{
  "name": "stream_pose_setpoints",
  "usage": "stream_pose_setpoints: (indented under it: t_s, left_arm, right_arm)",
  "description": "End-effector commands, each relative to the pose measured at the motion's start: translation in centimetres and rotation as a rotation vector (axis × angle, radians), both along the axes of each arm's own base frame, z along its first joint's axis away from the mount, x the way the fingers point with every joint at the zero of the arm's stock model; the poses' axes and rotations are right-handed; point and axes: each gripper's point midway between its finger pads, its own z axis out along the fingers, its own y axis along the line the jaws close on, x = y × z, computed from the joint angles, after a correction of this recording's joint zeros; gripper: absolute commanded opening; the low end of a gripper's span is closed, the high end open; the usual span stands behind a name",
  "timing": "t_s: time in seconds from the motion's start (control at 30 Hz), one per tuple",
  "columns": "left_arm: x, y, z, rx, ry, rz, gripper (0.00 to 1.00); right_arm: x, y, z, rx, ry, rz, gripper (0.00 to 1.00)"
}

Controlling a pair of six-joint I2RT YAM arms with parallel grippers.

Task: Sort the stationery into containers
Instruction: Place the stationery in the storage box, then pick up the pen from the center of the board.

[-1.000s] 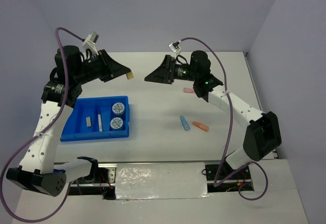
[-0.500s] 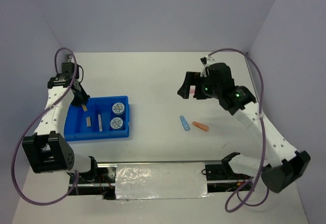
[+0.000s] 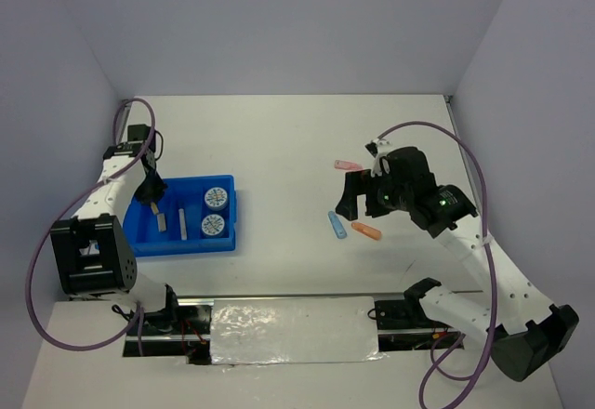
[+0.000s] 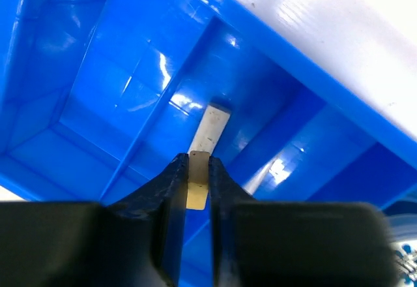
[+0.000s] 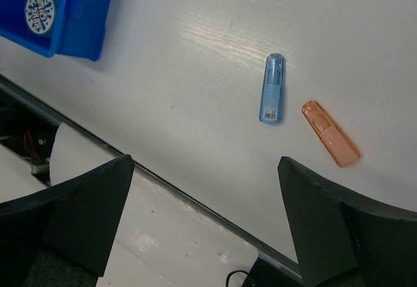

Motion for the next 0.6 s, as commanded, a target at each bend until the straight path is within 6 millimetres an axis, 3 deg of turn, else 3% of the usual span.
stream_pose_setpoints:
  t_s: [0.0, 0.07, 0.13, 0.2, 0.37, 0.43, 0.57]
  left_arm:
    - [-0.1, 1.0, -0.9, 0.037, 0.007, 0.036, 0.30]
    - [-0.5, 1.2, -1.1, 0.045, 0.018, 0.049, 0.39]
    - [-1.0, 1.4, -1.2, 0.056, 0.031, 0.072, 0.63]
    - [-1.2, 1.2, -1.2, 0.045, 0.028, 0.075, 0.75]
    - [-0.6, 0.5, 0.2, 0.007, -0.026, 0.049, 0.74]
    - [-0.1, 0.2, 1.5, -0.013, -0.054, 0.041, 0.77]
    - [1.8, -1.4, 6.4, -0.080, -0.200, -0.036, 0.81]
  right_arm:
    - [-0.2, 0.0, -0.1, -0.015, -0.014, 0.030, 1.00]
    - [-0.1, 0.2, -1.2, -0.032, 0.007, 0.045, 1.00]
    - [0.3, 0.4, -2.6, -0.056, 0.025, 0.050, 1.00]
    - [0.7, 0.9, -4.9, -0.122, 0.065, 0.060, 1.00]
    - [2.7, 2.6, -8.8, -0.288, 0.123, 0.038, 0.93]
    - [3.1, 3.3, -10.2, -0.347, 0.132, 0.039, 0.84]
    - [4.6, 3.7, -13.7, -0.439, 0.185, 0.011, 0.71]
